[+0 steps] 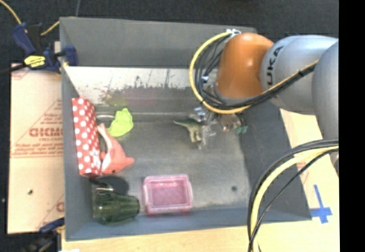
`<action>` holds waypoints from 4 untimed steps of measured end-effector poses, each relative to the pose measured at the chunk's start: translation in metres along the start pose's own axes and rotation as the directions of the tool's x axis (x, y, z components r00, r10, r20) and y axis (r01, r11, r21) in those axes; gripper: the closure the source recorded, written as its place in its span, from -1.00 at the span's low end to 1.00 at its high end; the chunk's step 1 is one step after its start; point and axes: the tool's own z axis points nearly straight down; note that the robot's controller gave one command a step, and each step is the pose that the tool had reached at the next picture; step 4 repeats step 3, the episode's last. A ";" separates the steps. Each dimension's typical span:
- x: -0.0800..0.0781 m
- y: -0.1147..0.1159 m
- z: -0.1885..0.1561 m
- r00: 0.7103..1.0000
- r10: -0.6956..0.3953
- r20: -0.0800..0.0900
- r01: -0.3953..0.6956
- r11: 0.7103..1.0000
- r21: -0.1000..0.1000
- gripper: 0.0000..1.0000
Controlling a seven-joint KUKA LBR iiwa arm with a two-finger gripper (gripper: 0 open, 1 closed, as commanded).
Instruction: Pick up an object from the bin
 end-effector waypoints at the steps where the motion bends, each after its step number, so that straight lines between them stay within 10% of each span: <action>1: -0.002 -0.001 -0.034 1.000 0.001 0.008 -0.001 1.000 0.003 1.00; 4: -0.002 -0.002 -0.084 1.000 0.003 0.007 -0.003 1.000 0.003 1.00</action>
Offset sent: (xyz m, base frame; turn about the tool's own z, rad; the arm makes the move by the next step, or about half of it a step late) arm 0.0018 -0.0003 0.0593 0.0007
